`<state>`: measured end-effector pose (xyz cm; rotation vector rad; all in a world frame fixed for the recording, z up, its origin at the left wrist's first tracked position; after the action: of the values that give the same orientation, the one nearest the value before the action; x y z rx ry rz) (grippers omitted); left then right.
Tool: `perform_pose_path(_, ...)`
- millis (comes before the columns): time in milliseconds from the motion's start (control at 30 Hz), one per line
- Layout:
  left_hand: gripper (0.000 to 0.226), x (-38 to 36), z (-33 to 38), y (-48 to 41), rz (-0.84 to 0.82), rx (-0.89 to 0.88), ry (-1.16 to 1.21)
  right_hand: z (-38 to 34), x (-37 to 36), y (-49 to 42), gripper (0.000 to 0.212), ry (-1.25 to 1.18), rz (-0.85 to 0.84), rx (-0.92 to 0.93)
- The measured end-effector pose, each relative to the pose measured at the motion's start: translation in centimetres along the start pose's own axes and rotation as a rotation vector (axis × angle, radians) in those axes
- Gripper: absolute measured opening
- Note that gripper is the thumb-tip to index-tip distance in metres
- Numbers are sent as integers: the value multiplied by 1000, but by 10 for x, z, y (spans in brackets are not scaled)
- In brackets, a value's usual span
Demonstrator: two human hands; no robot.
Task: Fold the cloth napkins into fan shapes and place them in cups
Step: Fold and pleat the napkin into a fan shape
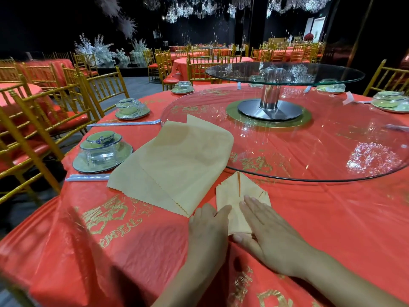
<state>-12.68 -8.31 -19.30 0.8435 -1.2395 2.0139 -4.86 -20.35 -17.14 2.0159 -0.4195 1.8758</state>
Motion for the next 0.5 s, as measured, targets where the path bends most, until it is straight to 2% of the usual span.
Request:
perform_pose_path(133,53,16,3,-8,-175,279,219,0,-2,0,128,-11,-26,15)
perform_pose_path(200,43,18,1,-15,-247,403,380,-1,-3,0,126,-2,-28,26)
perform_pose_path(267,28,22,2,-20,-308,446,480,-2,-1,0,122,-5,-14,23)
perform_pose_path(333,17,26,4,-20,-304,562,739,-2,3,2,117,-5,16,-9)
perform_pose_path(400,18,26,9,-18,-243,659,1001,-5,11,5,110,87,201,-54)
perform_pose_path(500,22,25,22,-16,-127,601,1089,-12,18,10,67,166,454,-128)
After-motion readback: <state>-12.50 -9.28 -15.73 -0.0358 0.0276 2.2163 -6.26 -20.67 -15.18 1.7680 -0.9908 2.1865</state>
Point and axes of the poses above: each hand's wrist, its own y-axis away from the middle knuckle, its own x-axis out of the back of the hand, z = x × y, the point moved 3 cm from there along -y, towards the middle knuckle, and after that the axes turned 6 degrees about y, right-handed, at the moved point
